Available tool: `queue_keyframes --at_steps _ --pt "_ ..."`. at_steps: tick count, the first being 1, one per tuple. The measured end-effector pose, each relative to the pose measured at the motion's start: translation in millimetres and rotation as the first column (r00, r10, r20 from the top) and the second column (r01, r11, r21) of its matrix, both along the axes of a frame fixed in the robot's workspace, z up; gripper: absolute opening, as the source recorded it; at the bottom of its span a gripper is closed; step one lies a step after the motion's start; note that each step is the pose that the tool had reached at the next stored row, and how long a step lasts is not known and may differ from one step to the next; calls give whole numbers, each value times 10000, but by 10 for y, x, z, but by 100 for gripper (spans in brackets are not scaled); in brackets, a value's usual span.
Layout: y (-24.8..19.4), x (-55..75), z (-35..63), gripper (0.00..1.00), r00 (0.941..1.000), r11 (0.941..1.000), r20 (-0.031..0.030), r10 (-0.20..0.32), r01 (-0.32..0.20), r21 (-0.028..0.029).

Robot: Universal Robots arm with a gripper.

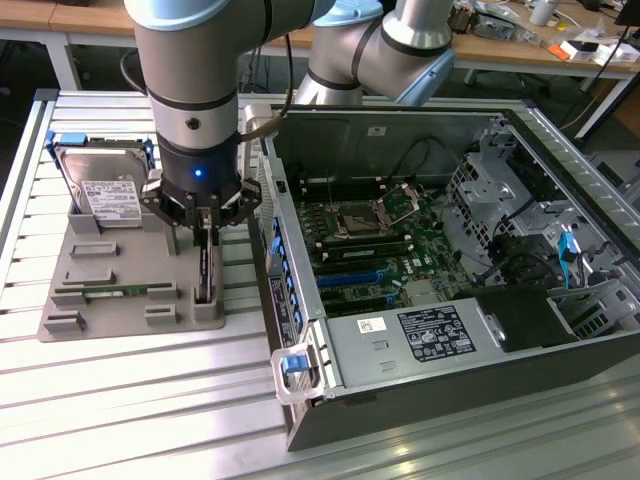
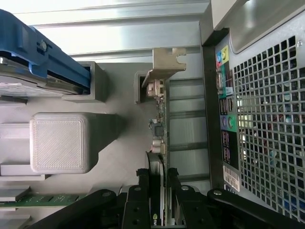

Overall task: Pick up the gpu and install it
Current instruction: 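Pick up the gpu and move the gpu toward the slot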

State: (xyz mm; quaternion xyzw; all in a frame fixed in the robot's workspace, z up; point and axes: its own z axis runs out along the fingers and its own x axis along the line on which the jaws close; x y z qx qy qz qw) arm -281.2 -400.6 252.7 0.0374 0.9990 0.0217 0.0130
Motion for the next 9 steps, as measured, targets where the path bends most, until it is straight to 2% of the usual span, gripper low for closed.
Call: queue_keyframes --at_steps 9 --pt "0 0 152 26 10000 10000 1 0 0 0"
